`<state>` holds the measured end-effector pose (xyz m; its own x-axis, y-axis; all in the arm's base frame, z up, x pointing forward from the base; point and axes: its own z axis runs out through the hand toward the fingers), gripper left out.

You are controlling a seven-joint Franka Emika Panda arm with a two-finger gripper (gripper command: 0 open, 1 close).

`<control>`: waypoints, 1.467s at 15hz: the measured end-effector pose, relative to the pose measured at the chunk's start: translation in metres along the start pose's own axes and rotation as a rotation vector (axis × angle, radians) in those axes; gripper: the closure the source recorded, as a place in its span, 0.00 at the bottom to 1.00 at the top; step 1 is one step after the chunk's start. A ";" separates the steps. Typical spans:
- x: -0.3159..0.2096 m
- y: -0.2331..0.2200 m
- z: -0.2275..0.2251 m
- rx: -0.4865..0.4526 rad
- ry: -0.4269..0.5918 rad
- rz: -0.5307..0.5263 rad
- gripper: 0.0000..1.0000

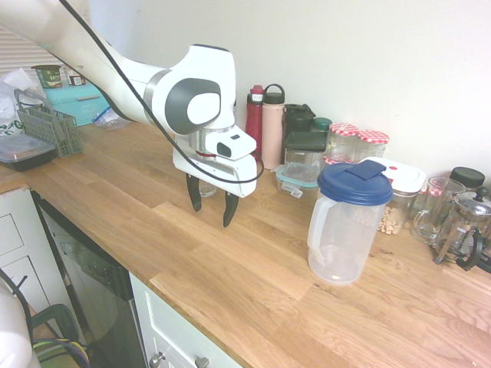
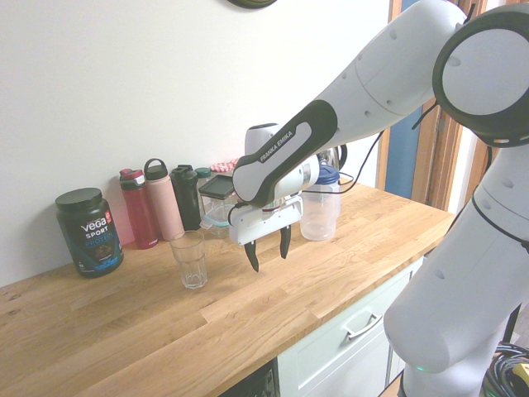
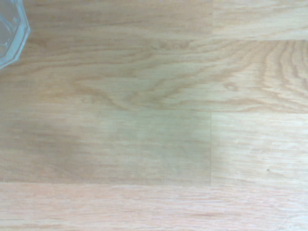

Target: Pour me some water

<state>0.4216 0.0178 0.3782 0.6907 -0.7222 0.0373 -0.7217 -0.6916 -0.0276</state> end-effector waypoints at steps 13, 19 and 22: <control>0.033 0.068 -0.179 0.107 0.215 0.200 0.00; 0.064 0.168 -0.193 0.106 0.255 0.295 0.00; 0.081 0.200 -0.163 0.149 0.290 0.310 0.00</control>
<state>0.3254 -0.1779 0.5385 0.3863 -0.8780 0.2827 -0.8634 -0.4520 -0.2241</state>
